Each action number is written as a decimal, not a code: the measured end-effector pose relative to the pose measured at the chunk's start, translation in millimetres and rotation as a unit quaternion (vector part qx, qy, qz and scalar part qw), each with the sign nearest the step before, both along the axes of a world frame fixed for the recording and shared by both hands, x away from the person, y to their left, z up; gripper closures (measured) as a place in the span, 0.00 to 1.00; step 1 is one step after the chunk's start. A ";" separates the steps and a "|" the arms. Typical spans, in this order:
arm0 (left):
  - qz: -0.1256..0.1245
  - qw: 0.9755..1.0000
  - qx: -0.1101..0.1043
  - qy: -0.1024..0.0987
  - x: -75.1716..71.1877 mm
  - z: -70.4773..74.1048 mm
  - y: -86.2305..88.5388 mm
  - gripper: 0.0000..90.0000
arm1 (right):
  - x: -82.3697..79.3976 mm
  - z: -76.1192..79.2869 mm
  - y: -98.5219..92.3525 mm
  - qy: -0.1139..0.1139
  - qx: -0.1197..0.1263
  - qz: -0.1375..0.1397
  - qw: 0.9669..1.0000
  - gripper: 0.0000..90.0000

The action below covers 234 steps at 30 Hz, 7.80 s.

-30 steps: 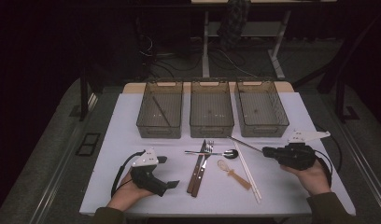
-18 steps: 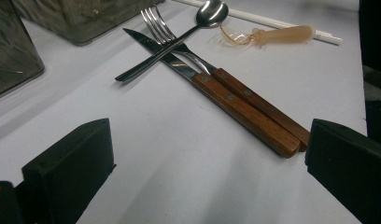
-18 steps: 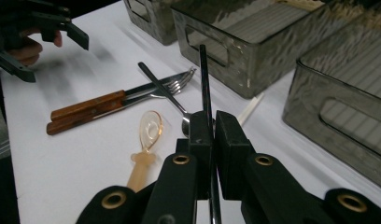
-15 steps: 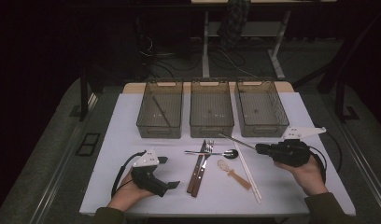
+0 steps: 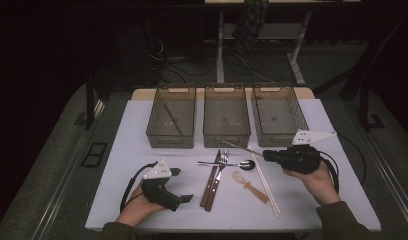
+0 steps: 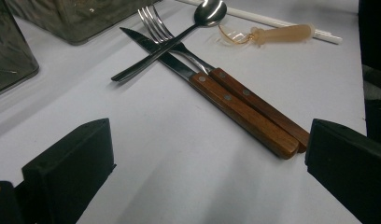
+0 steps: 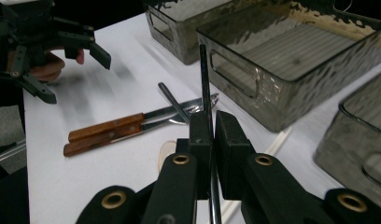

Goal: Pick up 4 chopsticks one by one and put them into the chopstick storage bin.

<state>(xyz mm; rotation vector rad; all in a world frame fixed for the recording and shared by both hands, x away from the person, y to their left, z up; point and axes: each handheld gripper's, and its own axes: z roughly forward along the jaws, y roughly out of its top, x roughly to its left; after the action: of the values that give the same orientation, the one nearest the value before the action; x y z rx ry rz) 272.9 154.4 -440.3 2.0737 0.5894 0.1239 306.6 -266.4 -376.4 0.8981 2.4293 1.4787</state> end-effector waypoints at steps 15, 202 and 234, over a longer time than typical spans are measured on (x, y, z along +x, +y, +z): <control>0.002 1.000 -0.001 0.001 0.0 -0.5 -0.1 0.00 | 16.4 5.0 26.7 -0.008 0.005 0.002 1.000 0.95; 0.016 1.000 -0.007 0.003 6.9 -1.0 3.2 0.00 | 47.6 -2.3 35.6 0.018 -0.048 -0.072 0.996 0.42; 0.011 1.000 -0.004 -0.005 2.7 2.4 2.1 0.00 | -35.5 -52.2 5.6 0.089 -0.132 -0.072 0.985 0.67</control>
<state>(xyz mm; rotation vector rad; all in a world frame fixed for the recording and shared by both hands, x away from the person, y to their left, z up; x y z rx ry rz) 275.6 156.5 -438.0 2.0590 0.6053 0.1454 271.1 -260.7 -428.6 1.1584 2.5411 1.0364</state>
